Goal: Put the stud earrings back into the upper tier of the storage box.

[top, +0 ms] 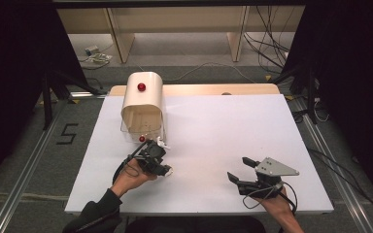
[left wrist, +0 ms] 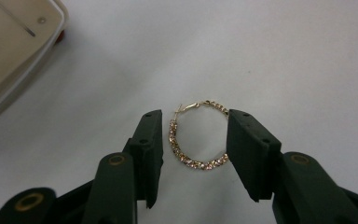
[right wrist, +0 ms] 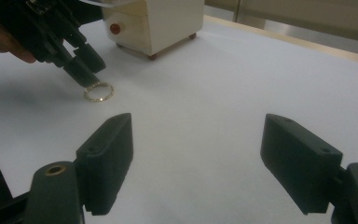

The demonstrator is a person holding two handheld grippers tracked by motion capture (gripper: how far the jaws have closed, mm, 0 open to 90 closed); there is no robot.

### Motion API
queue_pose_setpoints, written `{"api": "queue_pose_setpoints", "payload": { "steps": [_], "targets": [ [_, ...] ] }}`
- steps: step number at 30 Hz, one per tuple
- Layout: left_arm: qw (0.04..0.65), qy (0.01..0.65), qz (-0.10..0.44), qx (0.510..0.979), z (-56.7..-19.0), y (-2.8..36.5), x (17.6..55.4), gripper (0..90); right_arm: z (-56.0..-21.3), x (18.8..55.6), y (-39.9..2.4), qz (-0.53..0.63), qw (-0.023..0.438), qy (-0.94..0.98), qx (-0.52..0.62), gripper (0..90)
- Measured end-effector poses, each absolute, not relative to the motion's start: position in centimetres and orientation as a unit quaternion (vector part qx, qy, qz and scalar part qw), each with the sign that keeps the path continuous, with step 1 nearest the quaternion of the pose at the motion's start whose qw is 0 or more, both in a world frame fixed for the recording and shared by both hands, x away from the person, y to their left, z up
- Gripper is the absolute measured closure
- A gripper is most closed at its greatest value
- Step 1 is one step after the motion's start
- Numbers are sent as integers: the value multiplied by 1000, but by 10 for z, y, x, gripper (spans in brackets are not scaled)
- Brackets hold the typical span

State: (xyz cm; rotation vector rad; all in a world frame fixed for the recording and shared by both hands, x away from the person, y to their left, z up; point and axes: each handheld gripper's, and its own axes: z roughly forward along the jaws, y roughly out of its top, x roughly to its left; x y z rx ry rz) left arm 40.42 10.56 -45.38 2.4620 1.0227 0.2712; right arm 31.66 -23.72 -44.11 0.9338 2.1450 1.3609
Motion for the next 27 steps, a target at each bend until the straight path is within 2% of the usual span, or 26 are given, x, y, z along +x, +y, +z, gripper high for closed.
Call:
{"api": "queue_pose_setpoints", "payload": {
  "steps": [9,15,27],
  "targets": [
    [217,377,94,895,-462,106,407,640,-441,316,-237,489,216,775,338,260],
    [210,386,99,893,-466,106,408,664,-441,317,-237,490,217,775,335,260],
    [217,386,77,893,-469,111,412,704,-442,316,-236,486,215,777,338,260]
  ]
}}
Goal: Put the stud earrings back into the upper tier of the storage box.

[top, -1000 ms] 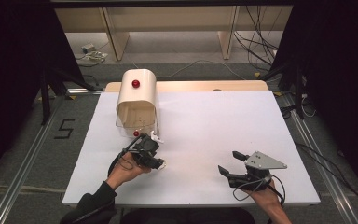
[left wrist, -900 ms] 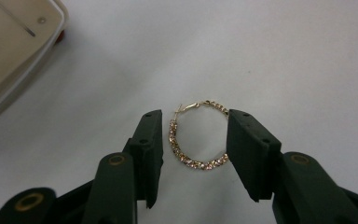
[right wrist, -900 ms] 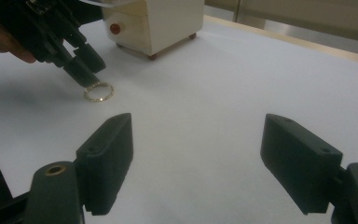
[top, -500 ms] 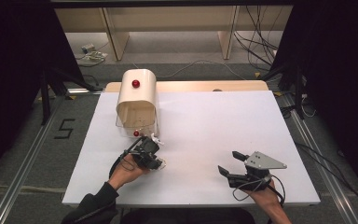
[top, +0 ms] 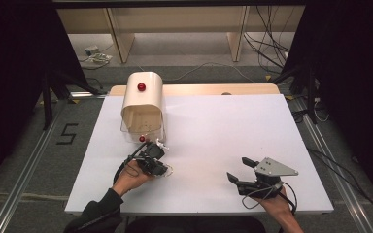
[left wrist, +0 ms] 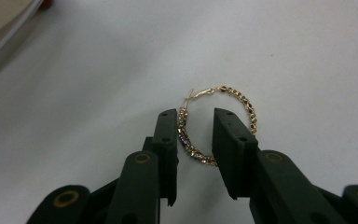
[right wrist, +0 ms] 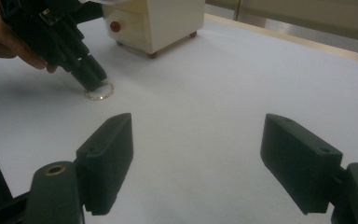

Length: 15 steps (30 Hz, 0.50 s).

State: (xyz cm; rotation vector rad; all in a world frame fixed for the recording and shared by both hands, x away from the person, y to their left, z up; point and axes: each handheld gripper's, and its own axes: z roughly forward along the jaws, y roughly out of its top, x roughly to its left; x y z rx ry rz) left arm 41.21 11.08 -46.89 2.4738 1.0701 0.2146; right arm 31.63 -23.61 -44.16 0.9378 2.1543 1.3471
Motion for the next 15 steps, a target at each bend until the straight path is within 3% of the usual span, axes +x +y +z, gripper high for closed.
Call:
{"api": "queue_pose_setpoints", "payload": {
  "steps": [9,15],
  "targets": [
    [215,374,82,898,-469,108,409,841,-441,316,-236,487,216,777,336,261],
    [213,363,93,902,-469,107,407,855,-441,316,-236,487,217,777,336,261]
  ]
}}
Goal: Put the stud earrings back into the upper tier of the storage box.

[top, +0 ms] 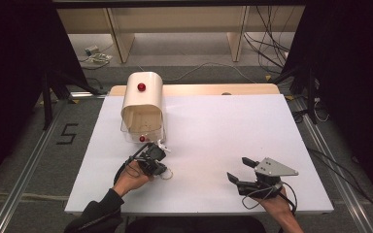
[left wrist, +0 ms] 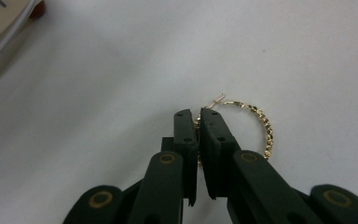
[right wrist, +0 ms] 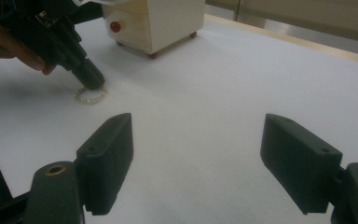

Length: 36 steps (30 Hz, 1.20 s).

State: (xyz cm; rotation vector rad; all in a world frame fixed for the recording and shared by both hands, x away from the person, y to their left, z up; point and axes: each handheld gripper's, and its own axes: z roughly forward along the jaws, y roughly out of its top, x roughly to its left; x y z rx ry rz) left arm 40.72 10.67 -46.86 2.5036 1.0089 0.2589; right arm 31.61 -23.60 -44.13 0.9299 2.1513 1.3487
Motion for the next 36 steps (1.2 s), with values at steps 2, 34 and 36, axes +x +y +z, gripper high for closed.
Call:
{"api": "queue_pose_setpoints", "payload": {
  "steps": [2,34,36],
  "targets": [
    [211,360,95,904,-468,106,406,856,-441,316,-236,488,217,776,335,261],
    [278,313,103,902,-422,95,389,858,-441,316,-236,486,216,776,338,262],
    [287,312,105,900,-419,94,388,858,-441,317,-237,487,217,777,335,262]
  ]
}}
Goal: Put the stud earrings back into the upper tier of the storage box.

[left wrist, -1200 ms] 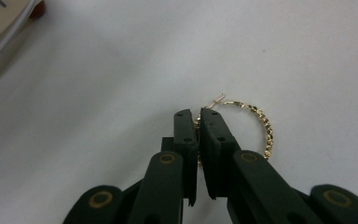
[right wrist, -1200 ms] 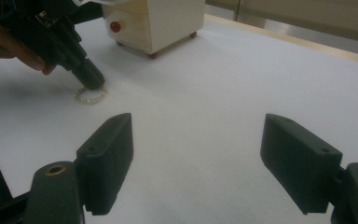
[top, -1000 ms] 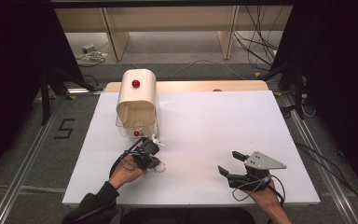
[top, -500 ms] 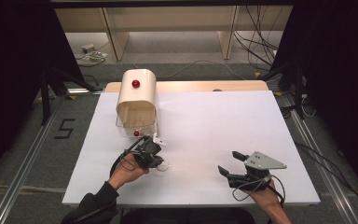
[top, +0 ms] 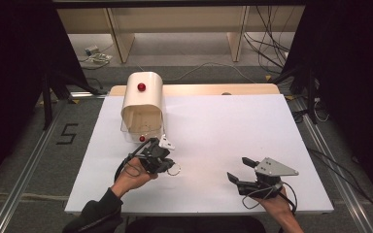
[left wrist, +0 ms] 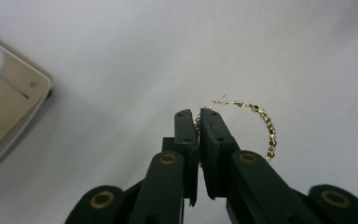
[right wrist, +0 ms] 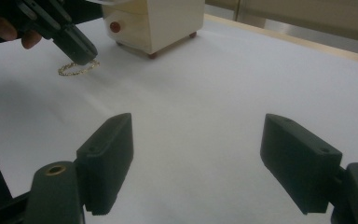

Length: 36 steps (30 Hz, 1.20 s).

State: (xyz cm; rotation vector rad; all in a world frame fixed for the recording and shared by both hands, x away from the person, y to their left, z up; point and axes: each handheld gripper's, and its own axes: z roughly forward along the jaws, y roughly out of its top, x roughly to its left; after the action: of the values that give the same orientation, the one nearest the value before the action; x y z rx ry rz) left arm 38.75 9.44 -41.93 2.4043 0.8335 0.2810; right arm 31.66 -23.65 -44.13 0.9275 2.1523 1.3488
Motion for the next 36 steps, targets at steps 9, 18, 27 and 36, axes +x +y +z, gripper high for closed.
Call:
{"api": "queue_pose_setpoints", "payload": {
  "steps": [9,18,27,36],
  "targets": [
    [309,299,121,895,-398,95,383,858,-441,317,-236,487,217,777,335,261],
    [339,296,141,882,-376,100,381,858,-442,317,-236,485,216,777,337,262],
    [359,299,151,871,-360,105,382,858,-442,317,-236,485,217,777,338,262],
    [384,306,161,856,-342,113,383,858,-442,317,-236,486,217,777,337,261]
  ]
}}
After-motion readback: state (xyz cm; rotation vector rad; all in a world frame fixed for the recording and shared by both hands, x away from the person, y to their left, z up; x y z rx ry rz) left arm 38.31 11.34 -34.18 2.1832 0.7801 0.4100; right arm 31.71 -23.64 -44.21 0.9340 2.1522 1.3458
